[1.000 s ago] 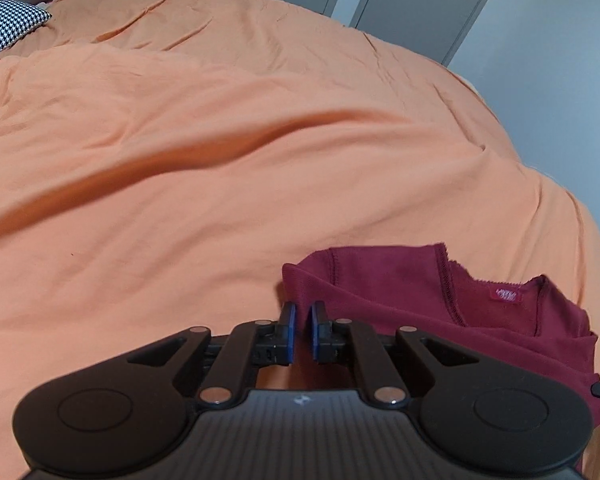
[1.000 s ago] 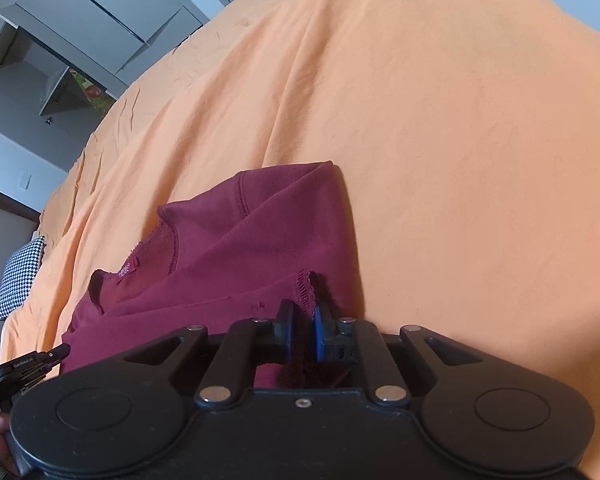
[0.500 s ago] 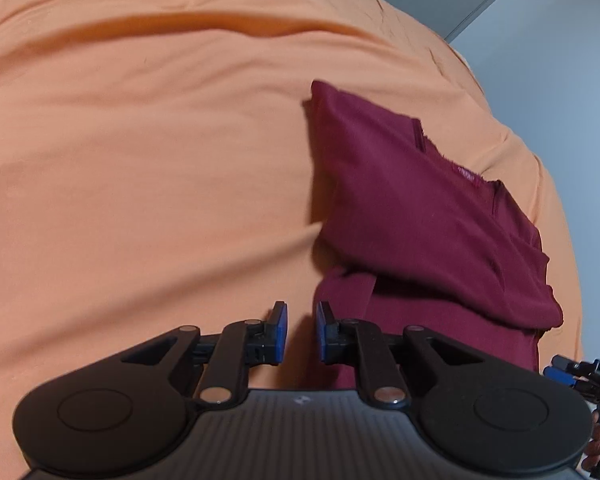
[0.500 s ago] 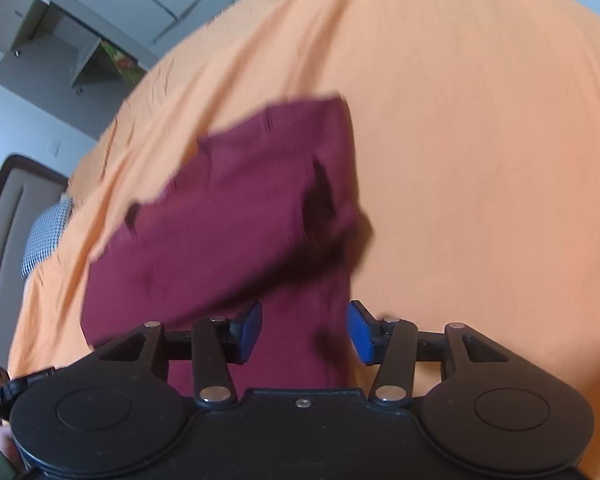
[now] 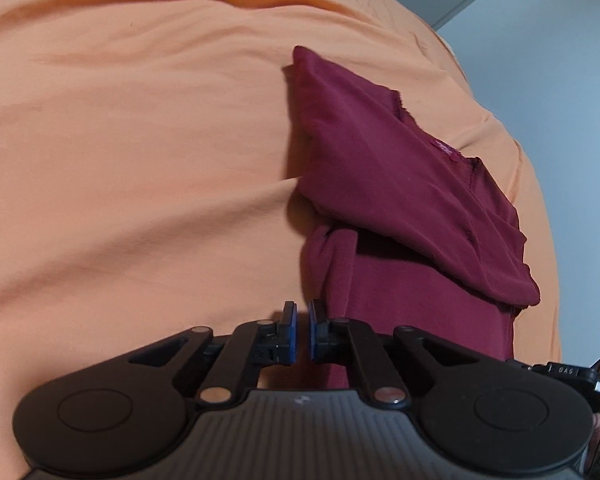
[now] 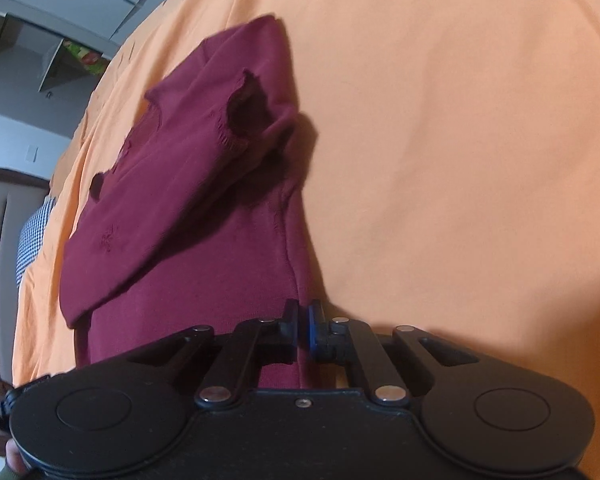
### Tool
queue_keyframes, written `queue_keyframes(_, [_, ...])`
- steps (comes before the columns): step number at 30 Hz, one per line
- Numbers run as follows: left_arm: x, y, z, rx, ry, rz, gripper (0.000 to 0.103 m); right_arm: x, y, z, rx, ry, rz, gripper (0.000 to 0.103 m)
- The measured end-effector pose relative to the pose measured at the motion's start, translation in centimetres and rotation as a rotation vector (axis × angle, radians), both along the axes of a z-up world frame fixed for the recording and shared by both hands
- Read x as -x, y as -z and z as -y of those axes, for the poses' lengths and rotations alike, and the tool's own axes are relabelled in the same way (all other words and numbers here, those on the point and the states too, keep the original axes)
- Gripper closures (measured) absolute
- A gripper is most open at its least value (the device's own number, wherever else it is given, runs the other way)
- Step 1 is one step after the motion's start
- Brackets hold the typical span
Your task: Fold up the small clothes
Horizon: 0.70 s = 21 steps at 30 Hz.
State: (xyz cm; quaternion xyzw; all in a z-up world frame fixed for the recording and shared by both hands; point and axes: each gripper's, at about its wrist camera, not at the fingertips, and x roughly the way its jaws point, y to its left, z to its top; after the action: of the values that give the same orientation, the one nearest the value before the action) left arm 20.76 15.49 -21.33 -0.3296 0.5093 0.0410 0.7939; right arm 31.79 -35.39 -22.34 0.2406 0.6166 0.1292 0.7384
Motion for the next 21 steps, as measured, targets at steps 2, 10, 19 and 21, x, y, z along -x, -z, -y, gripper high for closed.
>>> queue_keyframes(2, [0.4, -0.4, 0.0, -0.003, -0.004, 0.015, 0.097, 0.3, -0.5, 0.3, -0.011, 0.008, 0.012, 0.099])
queue_keyframes(10, [1.4, -0.9, -0.8, 0.052, -0.044, 0.054, 0.096, 0.9, -0.7, 0.0, -0.057, -0.01, -0.007, 0.076])
queue_keyframes(19, [0.8, 2.1, 0.2, 0.037, -0.029, -0.018, 0.089, 1.9, -0.1, -0.6, -0.012, -0.047, 0.0, 0.095])
queue_keyframes(21, [1.1, 1.1, -0.2, -0.038, -0.074, -0.013, 0.098, 2.0, -0.1, -0.7, 0.003, -0.05, 0.002, 0.1])
